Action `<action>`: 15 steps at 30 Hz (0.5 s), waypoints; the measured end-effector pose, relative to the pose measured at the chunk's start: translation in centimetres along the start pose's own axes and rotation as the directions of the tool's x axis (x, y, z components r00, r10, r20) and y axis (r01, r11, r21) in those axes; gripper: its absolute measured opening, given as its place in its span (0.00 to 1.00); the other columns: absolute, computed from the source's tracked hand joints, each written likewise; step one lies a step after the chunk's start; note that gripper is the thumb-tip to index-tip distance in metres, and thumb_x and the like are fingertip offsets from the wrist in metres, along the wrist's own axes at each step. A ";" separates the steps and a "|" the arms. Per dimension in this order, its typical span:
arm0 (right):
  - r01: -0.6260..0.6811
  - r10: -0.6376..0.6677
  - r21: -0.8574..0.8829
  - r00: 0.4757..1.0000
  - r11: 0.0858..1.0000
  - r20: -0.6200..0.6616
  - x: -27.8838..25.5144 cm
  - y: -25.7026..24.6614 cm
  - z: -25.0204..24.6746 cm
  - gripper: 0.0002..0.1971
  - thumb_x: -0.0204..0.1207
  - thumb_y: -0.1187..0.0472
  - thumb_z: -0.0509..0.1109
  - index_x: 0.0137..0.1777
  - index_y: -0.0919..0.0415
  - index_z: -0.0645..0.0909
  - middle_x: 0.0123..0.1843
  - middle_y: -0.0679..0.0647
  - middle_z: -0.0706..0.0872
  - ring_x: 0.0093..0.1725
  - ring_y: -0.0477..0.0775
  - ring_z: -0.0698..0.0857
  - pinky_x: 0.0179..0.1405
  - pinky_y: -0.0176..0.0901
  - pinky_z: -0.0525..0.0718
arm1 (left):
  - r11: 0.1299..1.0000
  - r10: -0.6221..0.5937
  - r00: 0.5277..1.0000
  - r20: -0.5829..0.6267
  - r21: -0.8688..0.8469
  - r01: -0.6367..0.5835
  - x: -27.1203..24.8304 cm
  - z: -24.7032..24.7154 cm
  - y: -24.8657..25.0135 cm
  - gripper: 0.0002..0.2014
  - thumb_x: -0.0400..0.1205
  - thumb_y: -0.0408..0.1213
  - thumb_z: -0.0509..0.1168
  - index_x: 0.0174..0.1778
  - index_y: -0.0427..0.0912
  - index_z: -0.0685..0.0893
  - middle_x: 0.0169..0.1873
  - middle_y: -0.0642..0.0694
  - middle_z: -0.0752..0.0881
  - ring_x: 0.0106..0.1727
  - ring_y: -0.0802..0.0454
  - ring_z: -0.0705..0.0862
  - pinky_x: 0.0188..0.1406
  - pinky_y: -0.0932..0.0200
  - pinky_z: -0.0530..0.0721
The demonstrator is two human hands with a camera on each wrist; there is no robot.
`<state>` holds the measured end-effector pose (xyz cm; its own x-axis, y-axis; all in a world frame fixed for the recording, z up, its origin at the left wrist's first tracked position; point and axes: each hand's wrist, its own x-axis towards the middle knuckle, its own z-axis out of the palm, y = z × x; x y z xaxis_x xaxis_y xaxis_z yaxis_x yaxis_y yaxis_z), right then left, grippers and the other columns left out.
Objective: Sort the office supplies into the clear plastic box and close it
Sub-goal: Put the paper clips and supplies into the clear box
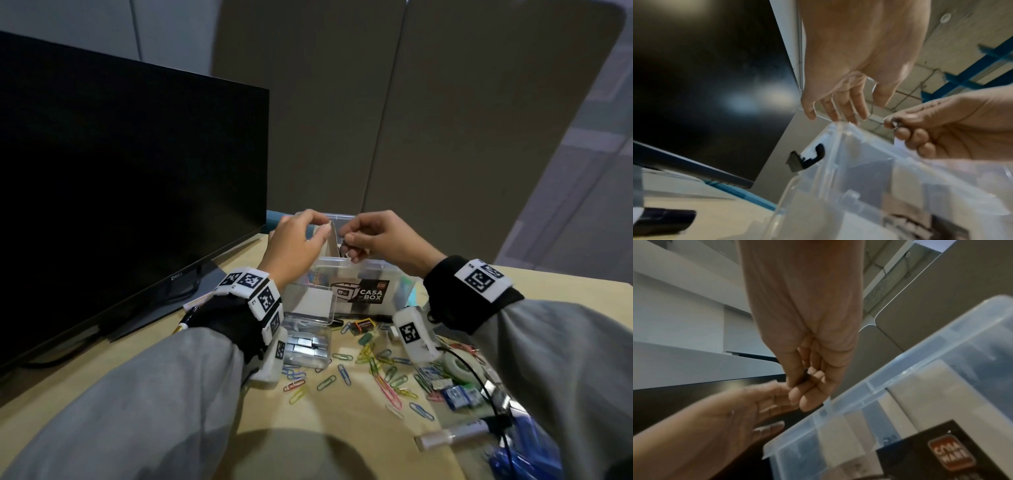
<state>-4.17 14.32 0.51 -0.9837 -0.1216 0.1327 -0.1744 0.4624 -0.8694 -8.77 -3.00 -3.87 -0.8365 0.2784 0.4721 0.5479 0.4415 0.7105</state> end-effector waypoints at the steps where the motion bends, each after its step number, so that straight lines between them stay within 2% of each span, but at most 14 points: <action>1: -0.008 0.008 0.024 1.000 1.000 0.016 -0.3 -0.1 0.2 0.09 0.83 0.71 0.64 0.58 0.76 0.80 0.40 0.61 0.87 0.37 0.52 0.85 0.43 0.44 0.88 | 0.998 0.041 0.999 0.000 -0.038 -0.041 -0.3 -0.3 0.4 0.09 0.86 0.45 0.62 0.59 0.50 0.83 0.56 0.55 0.83 0.64 0.54 0.79 0.65 0.48 0.79; 5: -0.011 0.008 0.065 0.999 0.998 0.041 -1.8 0.0 0.9 0.08 0.81 0.70 0.67 0.56 0.74 0.78 0.41 0.64 0.90 0.38 0.56 0.88 0.45 0.50 0.89 | 0.990 0.102 0.989 0.108 -0.112 -0.090 -1.7 -1.0 1.7 0.08 0.83 0.43 0.68 0.55 0.47 0.86 0.46 0.56 0.87 0.48 0.66 0.84 0.47 0.69 0.82; 8: -0.028 0.027 0.052 0.999 0.998 0.024 -2.7 0.6 1.4 0.11 0.79 0.66 0.70 0.55 0.75 0.77 0.40 0.67 0.89 0.35 0.56 0.87 0.40 0.49 0.89 | 0.984 0.079 0.980 0.185 -0.170 -0.048 -2.4 -0.9 1.9 0.08 0.80 0.40 0.72 0.54 0.46 0.88 0.43 0.53 0.89 0.45 0.64 0.87 0.47 0.67 0.86; 10: -0.039 0.039 0.048 0.999 0.998 0.004 -3.3 1.1 1.6 0.11 0.78 0.65 0.72 0.53 0.74 0.78 0.37 0.65 0.89 0.32 0.53 0.86 0.34 0.43 0.89 | 0.964 0.019 0.971 0.240 -0.261 0.046 -2.8 -0.8 1.6 0.08 0.79 0.37 0.73 0.54 0.44 0.89 0.42 0.49 0.91 0.44 0.58 0.90 0.48 0.62 0.88; 12: -0.019 0.019 0.019 1.000 1.000 -0.022 -3.9 1.5 1.6 0.09 0.77 0.64 0.73 0.51 0.71 0.80 0.36 0.64 0.89 0.30 0.51 0.86 0.31 0.40 0.87 | 0.911 -0.048 0.950 0.309 -0.376 0.168 -3.3 -0.7 1.5 0.09 0.79 0.33 0.72 0.55 0.38 0.88 0.41 0.43 0.92 0.41 0.54 0.90 0.46 0.60 0.89; 15: 0.041 -0.047 -0.123 0.998 0.992 -0.045 -4.9 1.8 1.5 0.09 0.75 0.63 0.74 0.48 0.70 0.81 0.36 0.65 0.89 0.30 0.51 0.87 0.33 0.40 0.89 | 0.782 -0.131 0.892 0.432 -0.508 0.361 -4.2 -0.4 1.9 0.11 0.80 0.30 0.71 0.56 0.32 0.86 0.40 0.39 0.90 0.38 0.54 0.89 0.38 0.64 0.89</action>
<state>0.46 14.42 -2.41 -0.9754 -0.1032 0.1948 -0.2188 0.5612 -0.7983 -4.24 -3.71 -4.30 -0.8231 0.5586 0.1027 0.1319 0.0121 0.9912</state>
